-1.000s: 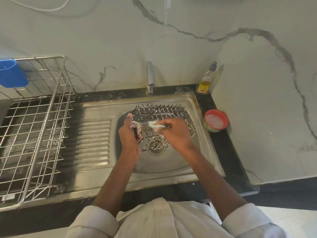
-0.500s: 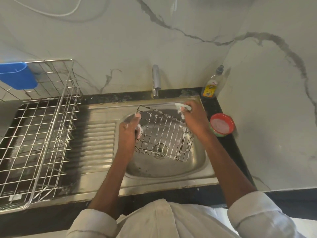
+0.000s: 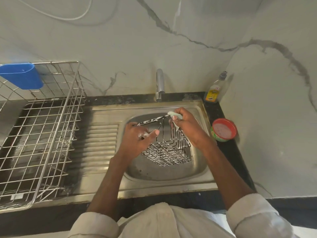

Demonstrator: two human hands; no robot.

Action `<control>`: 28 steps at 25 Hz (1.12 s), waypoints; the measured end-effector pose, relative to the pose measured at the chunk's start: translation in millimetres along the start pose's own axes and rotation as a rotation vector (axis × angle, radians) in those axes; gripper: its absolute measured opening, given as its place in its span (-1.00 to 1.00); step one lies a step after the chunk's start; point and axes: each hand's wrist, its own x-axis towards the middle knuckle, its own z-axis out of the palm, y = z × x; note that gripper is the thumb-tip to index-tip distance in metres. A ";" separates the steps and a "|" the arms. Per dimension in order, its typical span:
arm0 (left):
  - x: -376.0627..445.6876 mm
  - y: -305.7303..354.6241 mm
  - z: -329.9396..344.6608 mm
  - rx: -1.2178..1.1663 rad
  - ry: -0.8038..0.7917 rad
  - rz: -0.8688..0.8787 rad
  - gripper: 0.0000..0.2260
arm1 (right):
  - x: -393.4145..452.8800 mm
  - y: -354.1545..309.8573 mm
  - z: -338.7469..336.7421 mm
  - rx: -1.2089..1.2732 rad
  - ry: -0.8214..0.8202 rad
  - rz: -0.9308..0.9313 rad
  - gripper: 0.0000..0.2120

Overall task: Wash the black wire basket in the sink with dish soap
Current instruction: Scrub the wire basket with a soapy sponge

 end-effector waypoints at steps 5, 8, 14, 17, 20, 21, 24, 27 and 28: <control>-13.7 -6.6 10.6 0.083 0.102 -0.062 -0.54 | -21.4 -6.5 20.6 0.019 0.153 -0.154 -0.93; -25.5 3.4 17.6 0.113 0.182 -0.103 -0.59 | -17.2 -2.7 29.2 0.023 0.201 -0.211 -0.86; -1.4 24.8 22.9 -0.567 0.071 -1.131 -0.02 | -22.3 9.4 34.9 -0.091 0.202 -0.255 -0.69; 13.6 29.7 22.5 -0.986 -0.141 -1.418 -0.33 | -30.2 18.8 49.9 -0.262 0.097 -0.337 -0.58; 8.7 24.0 26.7 -1.006 -0.048 -1.419 -0.58 | -34.4 27.9 50.1 -0.279 -0.042 -0.381 -0.62; 3.2 20.9 30.3 -1.031 -0.011 -1.387 -0.62 | -35.0 28.3 46.9 -0.249 -0.079 -0.343 -0.68; -13.9 12.4 38.2 -0.992 0.189 -1.318 -0.81 | -28.0 32.1 36.5 -0.411 0.047 -0.161 -0.83; -24.4 -5.3 38.4 -1.054 0.293 -1.252 -0.81 | -24.2 24.7 43.3 -0.660 0.047 -0.098 -0.86; -25.0 -6.5 38.0 -1.072 0.309 -1.229 -0.70 | -24.8 21.1 50.9 -0.649 -0.011 -0.100 -0.85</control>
